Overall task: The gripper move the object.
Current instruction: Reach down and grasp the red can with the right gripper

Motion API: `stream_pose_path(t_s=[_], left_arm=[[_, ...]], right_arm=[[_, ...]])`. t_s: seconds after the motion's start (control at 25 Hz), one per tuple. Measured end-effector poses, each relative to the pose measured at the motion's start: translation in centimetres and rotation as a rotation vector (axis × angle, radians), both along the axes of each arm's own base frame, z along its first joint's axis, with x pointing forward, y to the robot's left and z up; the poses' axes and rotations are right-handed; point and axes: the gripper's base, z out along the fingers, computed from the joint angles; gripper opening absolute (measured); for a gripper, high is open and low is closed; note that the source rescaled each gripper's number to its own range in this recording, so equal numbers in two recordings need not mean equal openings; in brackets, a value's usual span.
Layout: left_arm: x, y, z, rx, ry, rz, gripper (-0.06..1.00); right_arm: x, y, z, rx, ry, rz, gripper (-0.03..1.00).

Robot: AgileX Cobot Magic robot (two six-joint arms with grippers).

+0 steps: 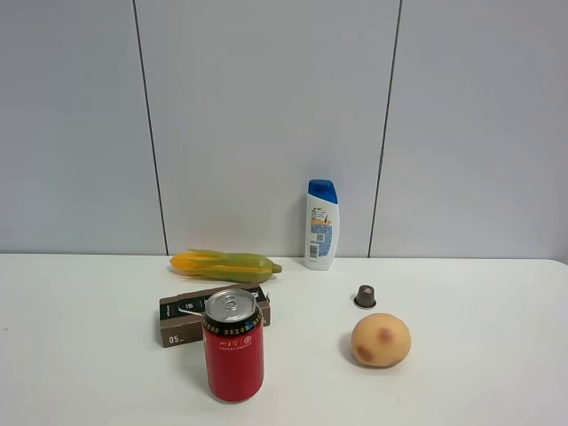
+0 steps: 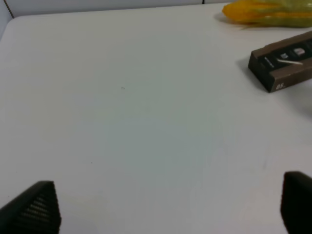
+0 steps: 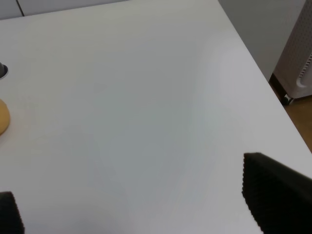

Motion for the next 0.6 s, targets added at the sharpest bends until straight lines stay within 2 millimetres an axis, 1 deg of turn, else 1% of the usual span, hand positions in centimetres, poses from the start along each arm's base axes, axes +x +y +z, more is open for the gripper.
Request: stream_pose_path(t_s=[0.04, 0.6], left_arm=[[0.00, 0.00, 0.00, 0.000, 0.000, 0.000, 1.00], [0.00, 0.00, 0.00, 0.000, 0.000, 0.000, 1.00]], right_arm=[[0.00, 0.00, 0.00, 0.000, 0.000, 0.000, 0.72], [0.00, 0.00, 0.00, 0.000, 0.000, 0.000, 0.72]])
